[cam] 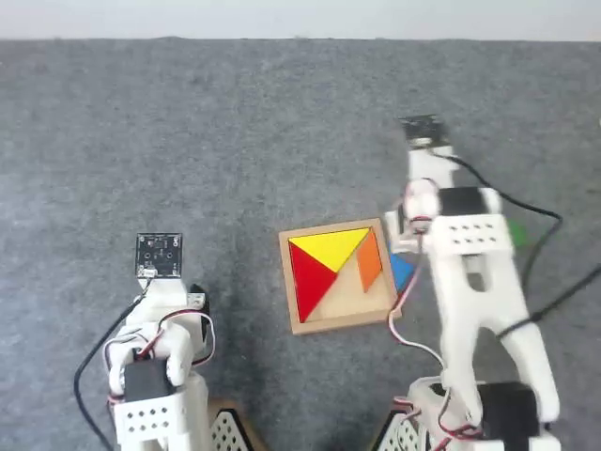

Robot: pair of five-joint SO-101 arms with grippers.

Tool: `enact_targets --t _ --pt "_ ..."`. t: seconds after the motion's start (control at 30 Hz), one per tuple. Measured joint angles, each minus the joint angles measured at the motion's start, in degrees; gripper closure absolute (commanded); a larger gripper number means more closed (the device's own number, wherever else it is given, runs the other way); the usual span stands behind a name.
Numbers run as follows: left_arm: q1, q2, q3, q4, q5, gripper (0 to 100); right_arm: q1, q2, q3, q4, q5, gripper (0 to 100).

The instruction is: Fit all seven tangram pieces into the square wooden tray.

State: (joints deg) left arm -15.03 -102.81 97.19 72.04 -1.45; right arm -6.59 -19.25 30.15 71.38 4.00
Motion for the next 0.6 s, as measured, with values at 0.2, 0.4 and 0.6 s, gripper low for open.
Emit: enact_targets --t 0.2,0.4,0.6 --pt "0.0 0.0 0.0 0.0 0.0 91 13.5 -0.3 0.0 -0.1 8.9 80.7" --pt "0.0 0.0 0.0 0.0 0.0 91 20.2 4.6 -2.2 -0.4 15.0 80.7" --pt "0.0 0.0 0.0 0.0 0.0 91 21.8 13.5 -6.5 -0.4 20.2 80.7"
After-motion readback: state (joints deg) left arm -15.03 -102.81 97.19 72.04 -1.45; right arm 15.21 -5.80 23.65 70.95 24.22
